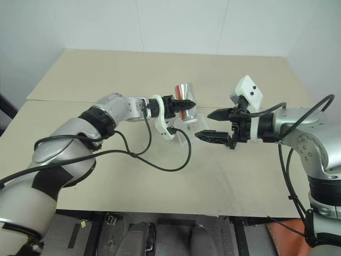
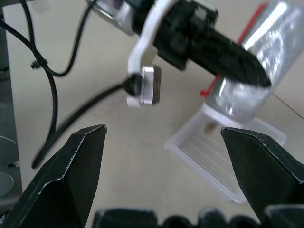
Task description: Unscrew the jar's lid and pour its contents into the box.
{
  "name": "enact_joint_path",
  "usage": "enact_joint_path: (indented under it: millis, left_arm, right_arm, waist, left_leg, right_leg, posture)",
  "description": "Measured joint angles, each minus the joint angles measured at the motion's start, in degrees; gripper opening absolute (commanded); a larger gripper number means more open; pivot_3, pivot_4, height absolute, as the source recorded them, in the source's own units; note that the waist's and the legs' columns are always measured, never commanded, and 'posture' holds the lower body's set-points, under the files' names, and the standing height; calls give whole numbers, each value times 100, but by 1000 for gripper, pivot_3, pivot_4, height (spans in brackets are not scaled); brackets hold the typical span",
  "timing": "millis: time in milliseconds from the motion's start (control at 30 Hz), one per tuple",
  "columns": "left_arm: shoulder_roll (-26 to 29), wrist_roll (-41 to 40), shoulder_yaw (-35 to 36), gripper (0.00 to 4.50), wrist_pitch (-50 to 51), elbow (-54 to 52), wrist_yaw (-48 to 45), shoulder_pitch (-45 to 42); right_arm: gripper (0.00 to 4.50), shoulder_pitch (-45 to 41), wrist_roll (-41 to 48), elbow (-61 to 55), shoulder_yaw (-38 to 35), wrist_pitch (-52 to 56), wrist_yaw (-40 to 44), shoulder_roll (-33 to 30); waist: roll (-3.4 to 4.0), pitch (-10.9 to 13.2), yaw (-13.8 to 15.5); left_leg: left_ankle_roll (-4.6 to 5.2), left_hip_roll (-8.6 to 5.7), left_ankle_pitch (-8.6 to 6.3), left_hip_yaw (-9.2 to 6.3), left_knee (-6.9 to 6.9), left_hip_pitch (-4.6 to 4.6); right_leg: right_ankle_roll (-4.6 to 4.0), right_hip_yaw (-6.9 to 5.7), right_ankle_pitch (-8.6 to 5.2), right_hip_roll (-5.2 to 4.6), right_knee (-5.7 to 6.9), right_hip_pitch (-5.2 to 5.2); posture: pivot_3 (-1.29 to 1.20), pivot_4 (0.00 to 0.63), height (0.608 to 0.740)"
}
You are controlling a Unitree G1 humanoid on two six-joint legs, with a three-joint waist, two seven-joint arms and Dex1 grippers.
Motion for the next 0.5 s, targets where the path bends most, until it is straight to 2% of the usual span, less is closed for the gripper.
enact_joint_path:
  millis: [333,400,500]
  left_arm:
    - [-18,-136,67,1918,247,426,294,-139]
    - [-6,-463,285,1918,134,466,144,-136]
    - [153,-1367,999,1918,-124,451,-380,-38]
  right_arm:
    - [4474,171,317,-191,-224,57,-276,33]
    - [4474,170,322,-190,-223,55,-298,50]
    - [4474,170,359,-188,-225,54,-329,96]
  waist:
    - [0,0,19]
    - [0,0,16]
    - [0,0,-5]
  left_leg:
    - [0,-1,0,-1,6,0]
    - [0,-1,0,-1,7,0]
    - [0,1,0,-1,8,1]
  right_leg:
    - [0,-1,0,-2,3,3]
    - [0,-1,0,-2,3,3]
    - [0,0,0,-2,4,3]
  posture:
    - [0,150,740]
    - [0,150,740]
    - [0,150,740]
